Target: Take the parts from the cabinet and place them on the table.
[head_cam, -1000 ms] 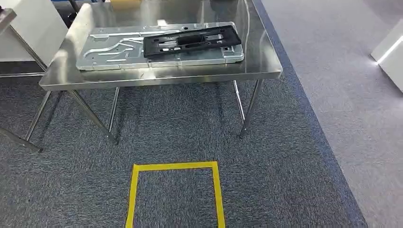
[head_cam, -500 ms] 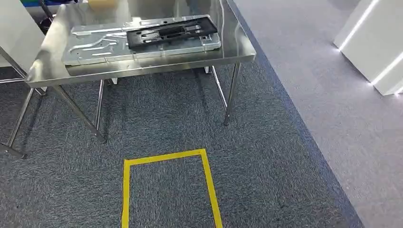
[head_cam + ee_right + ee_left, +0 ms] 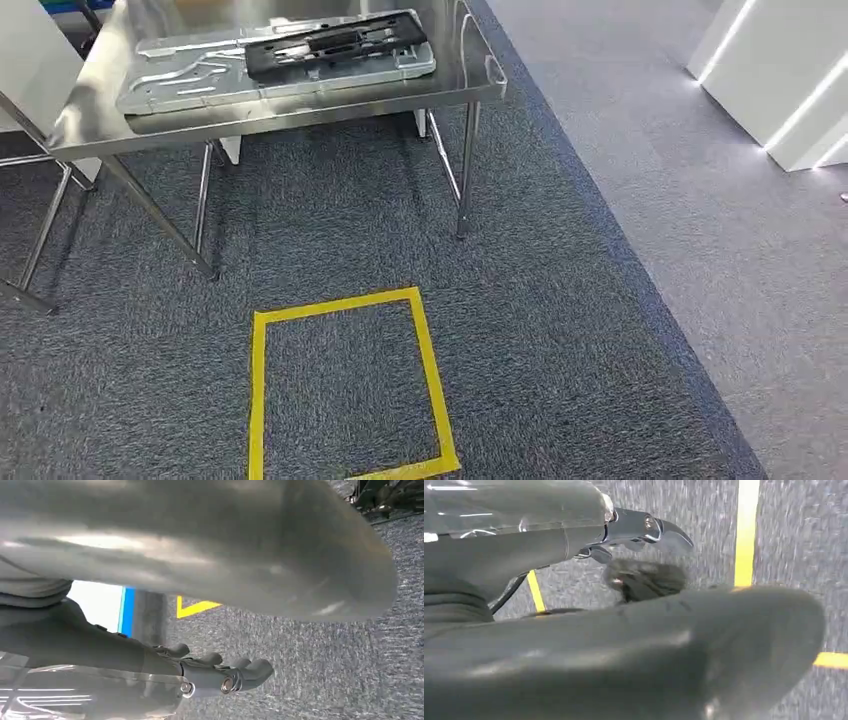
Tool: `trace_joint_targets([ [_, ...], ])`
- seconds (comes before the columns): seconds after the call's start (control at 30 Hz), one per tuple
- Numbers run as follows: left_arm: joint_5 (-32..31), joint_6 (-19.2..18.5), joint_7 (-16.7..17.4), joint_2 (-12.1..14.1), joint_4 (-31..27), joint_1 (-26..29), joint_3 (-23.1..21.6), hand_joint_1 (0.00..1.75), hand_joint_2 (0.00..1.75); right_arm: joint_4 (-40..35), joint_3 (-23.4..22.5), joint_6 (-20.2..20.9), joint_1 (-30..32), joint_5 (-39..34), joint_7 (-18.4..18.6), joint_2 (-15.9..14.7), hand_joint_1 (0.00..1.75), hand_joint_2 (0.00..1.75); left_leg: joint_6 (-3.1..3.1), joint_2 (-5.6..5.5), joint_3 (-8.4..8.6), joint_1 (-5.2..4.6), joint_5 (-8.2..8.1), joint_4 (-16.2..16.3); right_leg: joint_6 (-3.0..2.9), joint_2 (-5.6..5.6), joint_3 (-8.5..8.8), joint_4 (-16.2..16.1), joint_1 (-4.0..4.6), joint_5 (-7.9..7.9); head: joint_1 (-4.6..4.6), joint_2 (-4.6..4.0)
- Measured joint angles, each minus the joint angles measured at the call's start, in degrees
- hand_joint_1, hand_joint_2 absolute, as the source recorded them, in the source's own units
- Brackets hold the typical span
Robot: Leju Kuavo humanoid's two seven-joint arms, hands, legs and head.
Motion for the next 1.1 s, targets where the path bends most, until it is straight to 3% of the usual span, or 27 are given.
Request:
trace_joint_targets([
  [0.03,0.0,0.1,-0.1,0.0,0.0,0.0,0.0,0.0,0.0,0.0,0.0,0.0,-0.1,0.0,0.0,0.0,0.0,0.0,0.46,-0.02,3.3,-0.34,3.51,-3.1,0.04,0.01,-1.58,0.6,0.09,0.79,0.0,0.0],
  [0.07,-0.1,0.1,-0.2,0.1,0.0,-0.1,0.0,0.0,0.0,0.0,0.0,0.0,-0.1,0.0,-0.1,0.0,0.0,0.0,0.89,-0.03,6.56,-0.61,4.53,-7.0,0.12,0.04,-2.49,1.0,0.08,1.27,-0.02,0.0],
  [0.13,-0.3,0.1,-0.3,0.5,0.0,-0.3,-0.1,0.0,0.0,0.1,0.0,0.0,-0.1,0.0,-0.6,0.4,0.0,0.0,1.78,0.0,14.28,-1.34,1.07,-17.6,0.57,0.06,-3.23,1.4,0.24,2.07,-0.02,0.0],
  [0.17,-0.4,0.1,-0.3,0.6,0.0,-0.5,-0.2,0.0,0.0,0.1,0.0,0.0,-0.1,0.0,-0.8,0.6,0.0,0.0,1.69,0.01,15.22,-1.23,0.24,-20.1,0.86,-0.08,-3.29,1.4,0.21,2.6,0.0,0.0],
  [0.23,-0.4,0.1,-0.5,0.7,0.0,-0.4,-0.3,0.0,0.0,0.2,0.0,0.0,-0.2,0.0,-1.3,0.7,0.0,0.0,1.95,-0.04,14.5,-1.6,0.93,-19.9,1.41,-0.27,-3.61,1.1,-0.21,3.88,0.0,0.0],
  [0.27,-0.4,0.2,-0.5,0.7,0.0,-0.1,-0.4,0.0,0.0,0.2,0.0,0.0,0.0,0.0,-1.6,0.7,0.0,0.0,2.36,0.08,14.05,-1.51,2.3,-20.8,2.08,-0.21,-3.73,0.7,0.06,4.82,0.0,0.0],
  [0.3,-0.5,0.2,-0.5,0.7,0.0,-0.2,-0.4,0.0,0.0,0.3,0.0,0.1,-0.1,0.0,-2.0,0.7,0.0,0.0,2.6,0.51,13.44,-1.15,3.27,-21.1,2.11,0.08,-4.22,1.6,-0.36,2.94,0.02,0.0],
  [0.33,-0.5,0.2,-0.6,0.7,0.0,-0.3,-0.5,0.0,0.0,0.4,0.0,0.2,-0.1,0.1,-2.2,0.8,0.0,0.0,3.01,0.41,12.52,-1.17,3.97,-21.1,2.29,0.11,-5.04,3.6,-0.35,-0.64,0.07,0.0],
  [0.37,-0.6,0.3,-0.6,0.8,0.0,-0.2,-0.5,0.0,0.0,0.4,0.0,0.3,-0.1,0.4,-2.7,0.8,0.0,0.0,3.14,0.4,11.46,-1.17,4.8,-21.0,2.5,0.1,-5.92,7.3,-0.49,-4.74,0.15,0.0],
  [0.4,-0.6,0.3,-0.9,0.8,0.0,-0.1,-0.5,0.0,0.0,0.4,0.2,0.3,0.0,0.8,-3.7,0.8,0.0,0.0,3.06,0.35,10.4,-1.19,5.28,-21.0,2.8,0.12,-6.78,11.4,-0.61,-7.62,0.24,-0.02],
  [0.43,-0.6,0.3,-1.0,0.8,0.0,0.0,-0.5,0.0,0.0,0.4,0.4,0.3,-0.1,1.1,-4.2,0.8,0.0,0.0,2.95,0.38,9.33,-1.2,6.05,-20.9,3.08,0.12,-7.37,15.1,-0.69,-8.36,0.2,0.0],
  [0.47,-0.7,0.3,-0.9,0.9,0.0,0.0,-0.5,0.0,0.0,0.4,0.6,0.3,-0.1,1.2,-4.6,0.9,0.0,0.0,2.8,0.45,8.25,-1.19,6.78,-20.8,3.32,0.11,-7.49,17.7,-0.82,-6.52,0.24,-0.02],
  [0.5,-0.9,0.3,-0.7,0.9,0.0,0.0,-0.5,0.0,0.0,0.4,0.6,0.5,-0.1,1.2,-4.9,1.0,0.0,0.0,2.64,0.55,7.21,-1.17,7.45,-20.7,3.48,0.11,-6.91,18.5,-1.03,-3.4,0.22,0.0],
  [0.53,-1.0,0.3,-0.5,0.9,0.0,0.0,-0.6,0.0,0.0,0.4,0.7,0.8,-0.1,1.2,-5.0,1.0,0.0,0.0,2.49,0.6,6.43,-1.16,7.98,-20.6,3.58,0.11,-5.81,17.8,-1.24,-0.94,0.22,-0.02],
  [0.57,-1.0,0.4,-0.2,0.9,0.0,0.0,-0.7,0.0,0.0,0.5,0.7,0.9,-0.2,1.2,-5.0,1.1,0.0,0.0,2.2,0.59,5.27,-1.16,8.79,-20.2,3.6,0.09,-2.56,14.1,-1.46,0.96,0.22,0.0],
  [0.6,-1.0,0.4,-0.1,0.9,0.0,0.0,-0.7,0.0,0.0,0.5,0.8,0.9,-0.3,1.2,-5.0,1.1,0.0,0.0,1.97,0.58,4.62,-1.16,9.21,-19.9,3.52,0.07,0.45,10.3,-1.55,0.16,0.22,0.0],
  [0.63,-1.0,0.5,0.0,0.9,0.0,0.0,-0.8,0.0,0.0,0.5,0.8,0.8,-0.5,1.2,-5.0,1.2,0.0,0.0,1.68,0.56,4.06,-1.35,9.46,-19.4,3.38,0.09,5.6,4.2,-1.35,-2.34,0.2,0.0],
  [0.67,-1.1,0.7,0.0,1.0,0.0,0.1,-0.9,0.0,0.0,0.5,0.8,0.8,-0.6,1.0,-5.0,1.3,0.0,0.0,1.37,0.58,3.55,-1.43,9.67,-18.5,2.7,0.13,9.1,-2.3,-1.15,-5.09,0.18,0.0],
  [0.77,-1.4,1.2,0.1,1.0,0.0,-0.1,-1.0,0.0,0.0,0.5,0.8,1.0,-0.5,0.8,-4.7,1.4,0.0,0.0,0.23,0.65,2.77,-1.09,11.29,-18.3,1.1,0.17,7.98,-2.1,-0.8,-4.78,0.11,0.0],
  [0.8,-1.4,1.2,0.0,1.2,0.0,0.0,-1.0,0.0,0.0,0.6,0.8,1.0,-0.5,0.7,-4.7,1.6,0.0,0.0,-0.18,0.32,2.27,-0.9,10.95,-18.0,0.44,-0.03,7.75,-2.3,-0.83,-4.25,0.2,0.0],
  [0.83,-1.4,1.2,0.0,1.3,0.0,0.3,-1.0,0.0,0.0,0.6,0.8,1.0,-0.4,0.7,-4.7,1.6,0.0,0.0,-0.34,0.05,1.65,-0.61,8.54,-16.2,-0.11,-0.19,7.37,-2.3,-0.78,-3.85,0.11,0.0],
  [0.9,-1.6,1.2,-0.1,1.3,0.0,0.5,-1.0,0.0,0.0,0.6,0.8,1.0,-0.4,0.6,-4.7,1.6,0.0,0.0,-0.57,-0.01,-1.12,-0.53,2.56,-8.2,-0.63,-0.24,6.31,-2.2,-0.53,-3.08,0.13,0.0],
  [0.93,-1.6,1.2,-0.2,1.3,0.0,0.5,-1.1,0.0,0.0,0.6,0.8,1.2,-0.4,0.6,-4.7,1.6,0.0,0.0,-0.64,-0.01,-2.49,-0.45,0.6,-3.9,-0.7,-0.26,5.68,-2.1,-0.33,-2.69,0.13,0.0],
  [0.97,-1.7,1.1,-0.4,1.3,0.0,0.5,-1.1,0.0,0.0,0.6,0.8,1.4,-0.4,0.6,-4.8,1.6,0.0,0.0,-0.64,-0.01,-3.21,-0.42,-0.01,-0.7,-0.71,-0.25,5.03,-1.9,-0.16,-2.35,0.11,0.0],
  [1.0,-1.7,1.1,-0.7,1.3,0.0,0.5,-1.1,0.0,0.0,0.6,0.8,1.5,-0.3,0.6,-4.8,1.7,0.0,0.0,-0.52,-0.02,-2.57,-0.43,0.81,-0.4,-0.68,-0.22,4.48,-1.7,-0.09,-2.11,0.11,0.0],
  [1.03,-1.9,1.1,-1.0,1.4,0.0,0.5,-1.2,0.0,0.0,0.6,0.8,1.5,-0.3,0.6,-4.9,1.7,0.0,0.0,-0.35,-0.03,-0.35,-0.44,2.56,-3.1,-0.65,-0.17,4.08,-1.4,-0.05,-2.02,0.13,0.0],
  [1.1,-1.9,1.2,-1.3,1.5,0.0,0.6,-1.2,0.0,0.0,0.6,0.8,1.3,-0.1,0.7,-4.9,2.0,0.0,0.0,0.23,-0.06,6.24,-0.52,5.87,-12.8,-0.6,-0.14,3.74,-0.9,0.01,-1.98,0.11,0.0],
])
